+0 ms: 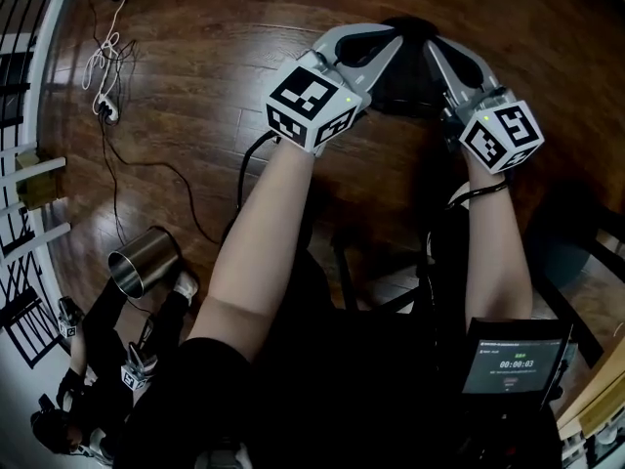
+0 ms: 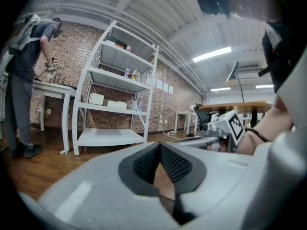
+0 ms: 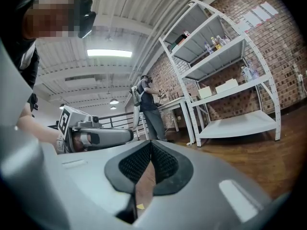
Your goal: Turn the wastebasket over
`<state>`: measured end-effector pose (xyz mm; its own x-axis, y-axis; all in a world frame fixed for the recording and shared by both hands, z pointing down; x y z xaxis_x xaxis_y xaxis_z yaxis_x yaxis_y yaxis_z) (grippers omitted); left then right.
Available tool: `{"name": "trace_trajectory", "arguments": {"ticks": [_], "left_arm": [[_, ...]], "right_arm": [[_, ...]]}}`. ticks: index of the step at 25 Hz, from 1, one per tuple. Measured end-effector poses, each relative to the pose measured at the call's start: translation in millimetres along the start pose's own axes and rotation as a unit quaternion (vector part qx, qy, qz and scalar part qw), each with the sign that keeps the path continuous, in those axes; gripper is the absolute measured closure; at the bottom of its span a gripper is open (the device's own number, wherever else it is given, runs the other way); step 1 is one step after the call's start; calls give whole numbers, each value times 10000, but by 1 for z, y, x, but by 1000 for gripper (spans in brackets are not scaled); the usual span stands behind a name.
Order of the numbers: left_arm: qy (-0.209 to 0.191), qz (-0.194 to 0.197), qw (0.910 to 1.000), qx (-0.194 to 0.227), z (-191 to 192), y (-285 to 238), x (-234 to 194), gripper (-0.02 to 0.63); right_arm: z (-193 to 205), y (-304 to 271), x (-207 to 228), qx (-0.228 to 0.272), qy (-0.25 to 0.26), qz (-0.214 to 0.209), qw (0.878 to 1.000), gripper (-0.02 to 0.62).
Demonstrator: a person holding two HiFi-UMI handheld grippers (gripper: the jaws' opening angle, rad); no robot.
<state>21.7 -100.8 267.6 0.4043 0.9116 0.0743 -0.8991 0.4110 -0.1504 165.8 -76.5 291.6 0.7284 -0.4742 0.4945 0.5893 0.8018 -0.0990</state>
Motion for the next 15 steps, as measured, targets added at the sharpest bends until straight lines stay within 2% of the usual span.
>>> {"name": "trace_trajectory", "arguments": {"ticks": [5, 9, 12, 15], "left_arm": [[-60, 30, 10000, 8, -2, -3, -13, 604], [-7, 218, 9998, 35, 9, -10, -13, 604], [-126, 334, 9993, -77, 11, -12, -9, 604], [-24, 271, 9994, 190, -4, -13, -14, 604]], "right_arm": [[-15, -9, 13, 140, -156, 25, 9998, 584], [-12, -4, 25, 234, -428, 81, 9988, 584], [-9, 2, 34, 388, -831, 163, 9957, 584], [-2, 1, 43, 755, -1395, -49, 9873, 584]]}}
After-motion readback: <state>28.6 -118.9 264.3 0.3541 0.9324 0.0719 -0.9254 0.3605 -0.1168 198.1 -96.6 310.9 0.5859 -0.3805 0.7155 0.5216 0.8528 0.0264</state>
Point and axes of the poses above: the fingertips, and each gripper's own axes: y backward along the fingers, x to its right, z out of its underside, the point moved 7 cm from there along y, backward along the fingers, and after that the axes turned 13 degrees about -y, right-handed, at the moved point
